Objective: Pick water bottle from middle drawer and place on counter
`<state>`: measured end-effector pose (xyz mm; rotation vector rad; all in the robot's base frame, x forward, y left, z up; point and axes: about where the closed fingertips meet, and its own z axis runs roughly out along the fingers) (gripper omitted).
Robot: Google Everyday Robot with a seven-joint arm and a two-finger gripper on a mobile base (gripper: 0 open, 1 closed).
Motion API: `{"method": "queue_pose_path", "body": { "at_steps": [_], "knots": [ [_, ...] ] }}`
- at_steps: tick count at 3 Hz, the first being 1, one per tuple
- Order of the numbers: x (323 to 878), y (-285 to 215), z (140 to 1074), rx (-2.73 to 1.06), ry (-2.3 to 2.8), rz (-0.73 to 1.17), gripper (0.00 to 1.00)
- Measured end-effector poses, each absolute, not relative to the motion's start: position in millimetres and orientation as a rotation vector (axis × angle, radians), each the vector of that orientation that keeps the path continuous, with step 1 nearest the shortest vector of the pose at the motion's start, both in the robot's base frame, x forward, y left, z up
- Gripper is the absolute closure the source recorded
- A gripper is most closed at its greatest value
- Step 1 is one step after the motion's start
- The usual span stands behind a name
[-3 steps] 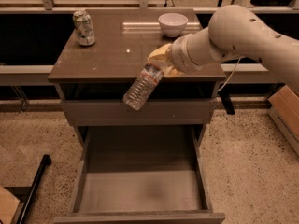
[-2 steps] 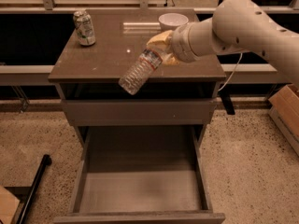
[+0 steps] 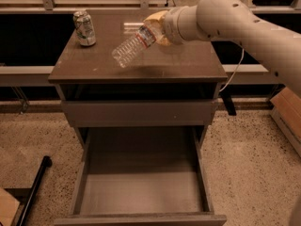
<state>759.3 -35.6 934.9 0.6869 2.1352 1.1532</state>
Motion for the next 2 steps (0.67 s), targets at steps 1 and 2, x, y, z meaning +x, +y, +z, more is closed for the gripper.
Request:
{"method": "queue_pose_path", "body": {
  "at_steps": [1,2],
  "knots": [
    [801.2,-38.0,927.8,0.786,2.079,1.139,1.0],
    [831.8,-48.8,912.3,0.885,2.048,1.078,1.0]
  ]
}}
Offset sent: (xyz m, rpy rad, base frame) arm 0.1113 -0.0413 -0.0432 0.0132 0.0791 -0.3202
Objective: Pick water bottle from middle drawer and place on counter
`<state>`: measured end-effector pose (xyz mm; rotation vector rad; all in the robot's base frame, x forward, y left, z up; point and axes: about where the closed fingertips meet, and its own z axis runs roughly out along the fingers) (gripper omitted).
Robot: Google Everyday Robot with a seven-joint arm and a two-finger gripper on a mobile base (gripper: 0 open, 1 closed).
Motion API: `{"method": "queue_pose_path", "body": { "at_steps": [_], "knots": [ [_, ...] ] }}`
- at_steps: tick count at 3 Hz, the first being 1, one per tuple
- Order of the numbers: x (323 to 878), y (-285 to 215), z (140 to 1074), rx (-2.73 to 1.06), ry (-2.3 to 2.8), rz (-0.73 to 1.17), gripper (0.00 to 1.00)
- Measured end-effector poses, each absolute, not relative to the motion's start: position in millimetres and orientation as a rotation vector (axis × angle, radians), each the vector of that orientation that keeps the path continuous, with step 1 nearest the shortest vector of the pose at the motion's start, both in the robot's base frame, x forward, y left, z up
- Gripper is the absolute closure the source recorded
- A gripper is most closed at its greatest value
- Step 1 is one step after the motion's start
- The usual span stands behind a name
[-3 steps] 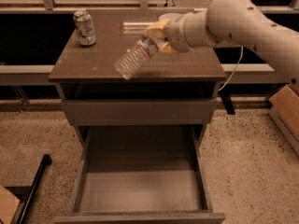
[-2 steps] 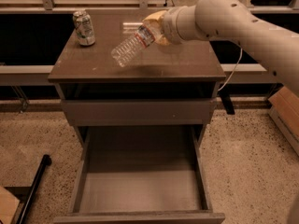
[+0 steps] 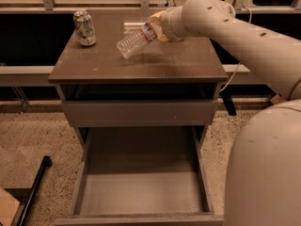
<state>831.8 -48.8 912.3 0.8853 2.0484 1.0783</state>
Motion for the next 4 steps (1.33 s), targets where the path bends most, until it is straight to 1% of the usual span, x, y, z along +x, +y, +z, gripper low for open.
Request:
{"method": "queue_pose_path", "body": {
  "at_steps": [1,2,3,4],
  "knots": [
    [846.9,-68.6,901.5,0.973,2.013,1.026,0.81],
    [849.9,-87.8,894.0,1.031,1.994,0.969,0.59],
    [847.2,-101.0,883.2,1.066,2.025,0.937,0.34],
    [847.1,-98.6,881.1,1.048,2.036,0.928,0.12]
  ]
}}
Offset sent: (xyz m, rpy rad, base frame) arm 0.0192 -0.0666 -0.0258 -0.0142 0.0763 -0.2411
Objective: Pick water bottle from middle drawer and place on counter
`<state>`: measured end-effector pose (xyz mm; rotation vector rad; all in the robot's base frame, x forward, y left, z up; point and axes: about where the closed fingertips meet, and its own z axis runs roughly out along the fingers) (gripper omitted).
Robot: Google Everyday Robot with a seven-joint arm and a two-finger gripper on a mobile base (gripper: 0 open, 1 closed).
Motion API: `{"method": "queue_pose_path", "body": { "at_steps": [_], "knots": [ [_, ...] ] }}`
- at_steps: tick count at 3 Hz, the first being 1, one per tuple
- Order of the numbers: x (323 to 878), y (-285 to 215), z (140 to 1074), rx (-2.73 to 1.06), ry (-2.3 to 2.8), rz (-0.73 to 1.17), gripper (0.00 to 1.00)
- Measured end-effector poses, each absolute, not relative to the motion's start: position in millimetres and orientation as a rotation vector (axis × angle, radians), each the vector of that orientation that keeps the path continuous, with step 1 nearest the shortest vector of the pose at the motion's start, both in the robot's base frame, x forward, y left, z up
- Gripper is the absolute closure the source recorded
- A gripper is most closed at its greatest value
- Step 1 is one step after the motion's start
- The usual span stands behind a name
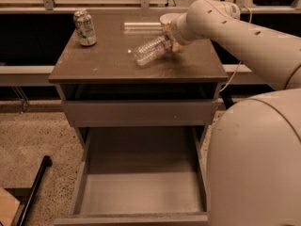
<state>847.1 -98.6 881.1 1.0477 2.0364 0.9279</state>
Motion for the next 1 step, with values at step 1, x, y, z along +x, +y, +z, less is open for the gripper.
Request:
{"method": "queue_pose_path", "body": {
  "at_steps": [1],
  "knots": [
    [847.4,-97.0,879.6,1.033,2.044,0.922,0.0]
  ]
}}
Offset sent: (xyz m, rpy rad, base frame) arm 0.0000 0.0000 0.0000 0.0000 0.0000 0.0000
